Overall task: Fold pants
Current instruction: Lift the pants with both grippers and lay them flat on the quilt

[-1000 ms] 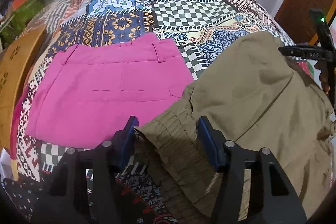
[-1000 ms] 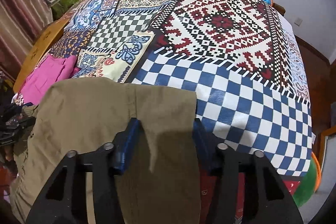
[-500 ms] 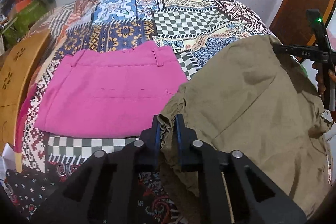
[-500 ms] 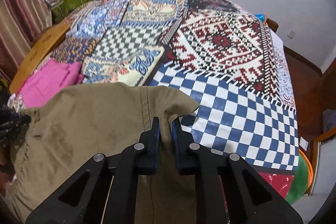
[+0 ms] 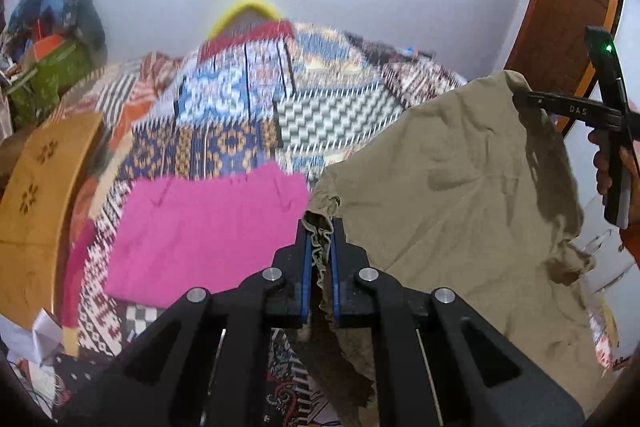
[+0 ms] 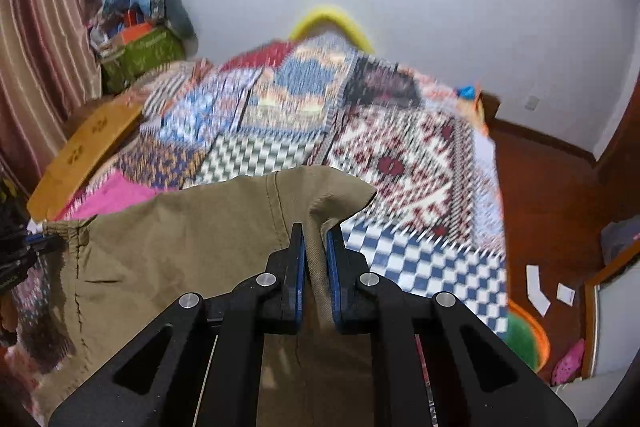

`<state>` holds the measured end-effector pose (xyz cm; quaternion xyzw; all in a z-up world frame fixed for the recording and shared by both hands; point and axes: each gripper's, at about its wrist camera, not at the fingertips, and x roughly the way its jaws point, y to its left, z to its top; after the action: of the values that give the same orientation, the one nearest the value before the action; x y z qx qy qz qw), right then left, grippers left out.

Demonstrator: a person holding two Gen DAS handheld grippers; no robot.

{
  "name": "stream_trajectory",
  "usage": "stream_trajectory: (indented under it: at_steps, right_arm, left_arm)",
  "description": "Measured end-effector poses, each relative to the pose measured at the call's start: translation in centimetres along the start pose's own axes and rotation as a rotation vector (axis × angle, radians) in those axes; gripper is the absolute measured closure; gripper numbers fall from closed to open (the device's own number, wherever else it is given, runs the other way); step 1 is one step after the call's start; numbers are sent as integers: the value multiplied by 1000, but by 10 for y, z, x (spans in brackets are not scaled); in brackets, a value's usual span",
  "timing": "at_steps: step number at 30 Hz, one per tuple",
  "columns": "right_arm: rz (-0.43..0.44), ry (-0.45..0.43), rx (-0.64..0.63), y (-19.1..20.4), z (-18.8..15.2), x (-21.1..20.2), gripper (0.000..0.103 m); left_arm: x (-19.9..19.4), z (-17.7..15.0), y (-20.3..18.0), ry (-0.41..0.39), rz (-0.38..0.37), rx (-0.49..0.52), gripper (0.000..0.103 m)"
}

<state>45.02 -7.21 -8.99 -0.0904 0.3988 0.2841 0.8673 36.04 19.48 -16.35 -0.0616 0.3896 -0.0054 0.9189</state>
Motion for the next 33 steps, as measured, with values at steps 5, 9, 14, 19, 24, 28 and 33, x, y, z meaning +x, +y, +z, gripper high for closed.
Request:
stream_trajectory:
  at_steps: [5,9,14,19,24,28,33]
  right_arm:
    - [16,-86,35,-2,10,-40,94]
    - [24,-120,35,3,2,-74,94]
    - [46,-155,51,10,-20,-112,94]
    - [59,-167,55,19,-44,-140,94]
    - [70,-170,74,25,-69,-160,94]
    - [90,-169,114,27,-93,-171,94]
    - [77,-143,141,29,-129,-184,95]
  left_arm:
    - [-36,15,-5,-77,-29,1,96]
    - [-60,12,-13,-86,-43,23,96]
    - [-90,-2,-28,-99,-56,65,96]
    - [-114,-19,-41,-100,-74,76,96]
    - [-130,-39,-46,-95,-87,70,96]
    - [-139,-56,-50,-81,-78,75,96]
    - [-149,-81,-58,-61,-74,107,96]
